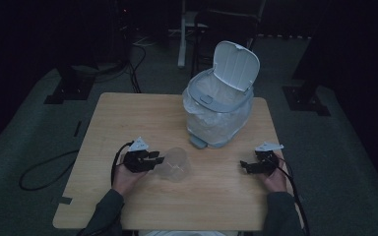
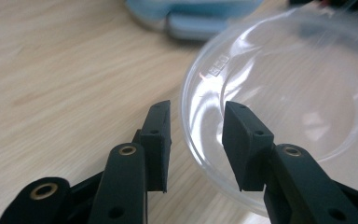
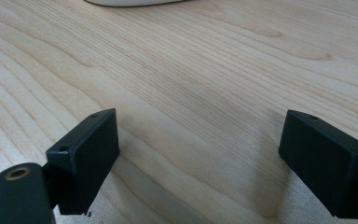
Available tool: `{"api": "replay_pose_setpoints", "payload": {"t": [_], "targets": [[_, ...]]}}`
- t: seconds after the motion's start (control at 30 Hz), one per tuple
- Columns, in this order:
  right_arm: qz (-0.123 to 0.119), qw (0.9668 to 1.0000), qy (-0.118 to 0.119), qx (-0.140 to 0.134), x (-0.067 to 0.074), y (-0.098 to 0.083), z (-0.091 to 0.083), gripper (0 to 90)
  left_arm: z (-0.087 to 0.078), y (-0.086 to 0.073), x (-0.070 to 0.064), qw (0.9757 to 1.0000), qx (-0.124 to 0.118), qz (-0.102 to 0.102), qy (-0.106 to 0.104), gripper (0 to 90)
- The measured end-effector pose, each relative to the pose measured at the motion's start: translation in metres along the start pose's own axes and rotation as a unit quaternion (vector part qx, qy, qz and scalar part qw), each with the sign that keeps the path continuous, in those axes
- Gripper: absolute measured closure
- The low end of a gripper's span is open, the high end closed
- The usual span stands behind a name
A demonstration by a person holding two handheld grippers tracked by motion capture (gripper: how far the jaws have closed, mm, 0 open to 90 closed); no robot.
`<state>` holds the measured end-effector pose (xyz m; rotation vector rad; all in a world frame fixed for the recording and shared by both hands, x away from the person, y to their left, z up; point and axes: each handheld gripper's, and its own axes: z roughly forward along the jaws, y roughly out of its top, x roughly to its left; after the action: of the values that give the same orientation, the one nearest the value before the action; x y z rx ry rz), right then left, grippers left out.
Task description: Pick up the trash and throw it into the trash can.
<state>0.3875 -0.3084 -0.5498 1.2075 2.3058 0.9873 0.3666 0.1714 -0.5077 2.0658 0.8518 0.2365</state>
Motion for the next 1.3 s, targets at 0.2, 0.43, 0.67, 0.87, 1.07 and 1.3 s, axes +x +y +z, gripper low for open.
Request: {"api": "replay_pose_setpoints", "payload": {"t": [0.2, 0.43, 0.67, 0.87, 1.07, 1.3], "targets": [[0.001, 1.0000, 0.000, 0.000, 0.000, 0.000, 0.000, 11.3, 0.017, 0.005, -0.002, 0.9998, 0.016, 0.009, -0.011, 61.1], [0.000, 1.0000, 0.000, 0.000, 0.000, 0.000, 0.000, 11.3, 0.001, 0.018, -0.002, 0.9994, -0.024, 0.000, -0.025, 54.8], [0.001, 1.0000, 0.000, 0.000, 0.000, 0.000, 0.000, 11.3, -0.027, 0.023, -0.008, 0.9967, -0.069, -0.004, -0.042, 52.4], [0.001, 1.0000, 0.000, 0.000, 0.000, 0.000, 0.000, 11.3, -0.024, 0.024, -0.023, 0.9951, -0.073, 0.016, -0.066, 51.2], [0.001, 1.0000, 0.000, 0.000, 0.000, 0.000, 0.000, 11.3, -0.008, 0.025, -0.029, 0.9970, -0.043, 0.030, -0.057, 53.3], [0.001, 1.0000, 0.000, 0.000, 0.000, 0.000, 0.000, 11.3, 0.008, 0.027, -0.029, 0.9985, -0.006, 0.048, -0.026, 72.9]]}}
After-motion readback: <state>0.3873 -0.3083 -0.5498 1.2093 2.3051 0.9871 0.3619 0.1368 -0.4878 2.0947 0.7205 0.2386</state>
